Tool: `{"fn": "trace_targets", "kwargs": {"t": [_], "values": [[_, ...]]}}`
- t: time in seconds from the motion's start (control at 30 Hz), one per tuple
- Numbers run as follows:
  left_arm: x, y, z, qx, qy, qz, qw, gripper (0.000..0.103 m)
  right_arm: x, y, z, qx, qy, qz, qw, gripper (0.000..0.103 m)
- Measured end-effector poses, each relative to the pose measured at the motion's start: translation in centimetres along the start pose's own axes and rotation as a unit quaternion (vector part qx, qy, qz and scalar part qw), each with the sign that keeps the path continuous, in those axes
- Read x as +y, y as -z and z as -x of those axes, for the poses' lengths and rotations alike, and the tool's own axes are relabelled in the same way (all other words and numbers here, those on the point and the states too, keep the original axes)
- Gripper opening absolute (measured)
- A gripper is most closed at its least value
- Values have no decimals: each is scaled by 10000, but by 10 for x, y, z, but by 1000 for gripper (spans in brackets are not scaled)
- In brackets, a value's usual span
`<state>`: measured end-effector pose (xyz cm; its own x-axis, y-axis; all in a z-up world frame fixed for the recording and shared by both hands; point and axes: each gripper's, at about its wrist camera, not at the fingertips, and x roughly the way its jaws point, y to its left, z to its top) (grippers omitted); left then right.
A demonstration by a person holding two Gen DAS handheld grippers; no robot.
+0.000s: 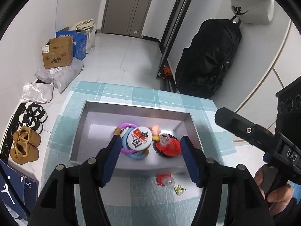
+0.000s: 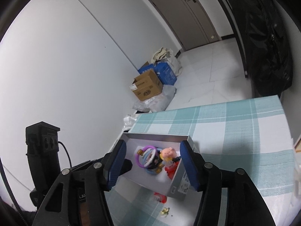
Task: Organize jewelry
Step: 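Raise both grippers out of the box toward the last toys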
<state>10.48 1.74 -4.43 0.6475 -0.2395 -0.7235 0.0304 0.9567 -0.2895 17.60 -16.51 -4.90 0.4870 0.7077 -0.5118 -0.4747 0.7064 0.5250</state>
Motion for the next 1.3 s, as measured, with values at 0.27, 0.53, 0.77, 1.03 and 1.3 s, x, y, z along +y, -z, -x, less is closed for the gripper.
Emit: {"fn": "trace_targets", "kwargs": {"t": [0.27, 0.53, 0.77, 1.03, 1.3], "values": [[0, 17, 21, -132, 45, 39, 9999, 60, 6, 13, 12, 69, 87, 262, 9996, 72], [-4, 33, 17, -11, -154, -106, 9998, 61, 18, 37, 16, 237, 484, 773, 9956, 75], [1, 44, 11, 205, -150, 8, 9997, 61, 15, 52, 16, 428, 861, 934, 9910, 79], [18, 54, 2, 535, -237, 280, 9979, 61, 17, 75, 2, 927, 1218, 1305, 9796, 78], [29, 51, 5, 638, -228, 716, 9951, 61, 18, 92, -22, 1373, 1281, 1486, 9709, 59]]}}
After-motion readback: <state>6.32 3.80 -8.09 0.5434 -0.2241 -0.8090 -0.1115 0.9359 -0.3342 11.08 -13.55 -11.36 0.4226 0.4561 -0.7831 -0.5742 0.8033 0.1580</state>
